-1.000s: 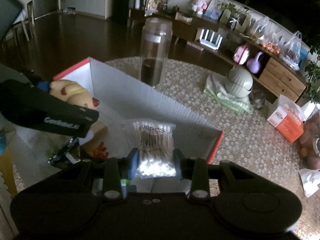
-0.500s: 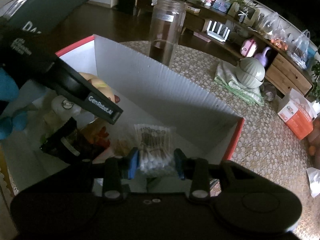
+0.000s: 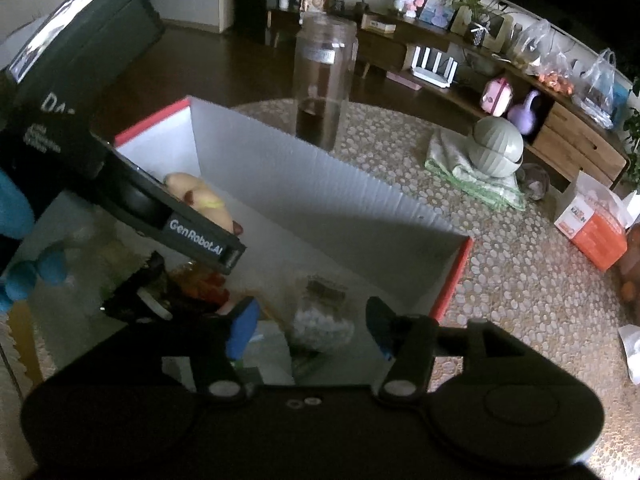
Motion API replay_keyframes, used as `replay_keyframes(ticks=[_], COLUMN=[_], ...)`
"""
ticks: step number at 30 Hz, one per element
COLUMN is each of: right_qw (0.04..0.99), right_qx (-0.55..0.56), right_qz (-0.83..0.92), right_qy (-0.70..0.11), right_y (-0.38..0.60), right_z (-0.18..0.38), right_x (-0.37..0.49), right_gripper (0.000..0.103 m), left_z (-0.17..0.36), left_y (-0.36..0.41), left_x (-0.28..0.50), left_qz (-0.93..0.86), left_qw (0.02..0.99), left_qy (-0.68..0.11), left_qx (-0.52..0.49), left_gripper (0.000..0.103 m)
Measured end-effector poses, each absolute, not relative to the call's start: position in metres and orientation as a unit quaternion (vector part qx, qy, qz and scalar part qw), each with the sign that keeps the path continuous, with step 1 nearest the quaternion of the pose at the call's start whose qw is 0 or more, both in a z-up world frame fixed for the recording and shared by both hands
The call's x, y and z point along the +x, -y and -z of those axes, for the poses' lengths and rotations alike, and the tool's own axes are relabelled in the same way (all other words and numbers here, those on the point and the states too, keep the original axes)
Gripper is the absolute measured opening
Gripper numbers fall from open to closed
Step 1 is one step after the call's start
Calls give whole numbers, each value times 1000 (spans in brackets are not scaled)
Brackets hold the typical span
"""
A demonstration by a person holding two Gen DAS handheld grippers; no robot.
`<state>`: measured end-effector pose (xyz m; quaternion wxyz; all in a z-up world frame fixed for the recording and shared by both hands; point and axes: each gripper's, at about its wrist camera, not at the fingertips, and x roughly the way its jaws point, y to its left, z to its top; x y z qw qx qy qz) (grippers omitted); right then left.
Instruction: Organize objects
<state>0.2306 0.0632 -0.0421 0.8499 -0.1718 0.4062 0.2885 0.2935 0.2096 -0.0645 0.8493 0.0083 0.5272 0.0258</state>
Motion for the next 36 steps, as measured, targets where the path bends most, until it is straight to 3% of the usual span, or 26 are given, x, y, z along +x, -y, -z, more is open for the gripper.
replay_keyframes(ticks=[19, 33, 36], right_qw=[870, 878, 881], right_qx=[-136, -107, -106], right_qz=[-314, -337, -340], right_qy=[-356, -324, -311], right_y=[-20, 15, 23], right_z=[-17, -37, -39], right_x=[169, 126, 117], right_gripper=[69, 74, 79], left_z=[-22, -48, -48], left_y=[-199, -176, -171], left_x=[194, 125, 114], left_qz=[-15, -19, -18], left_qw=[907, 935, 937], left_qy=[-421, -353, -348], left_qx=[-18, -27, -30], left_gripper=[86, 86, 96])
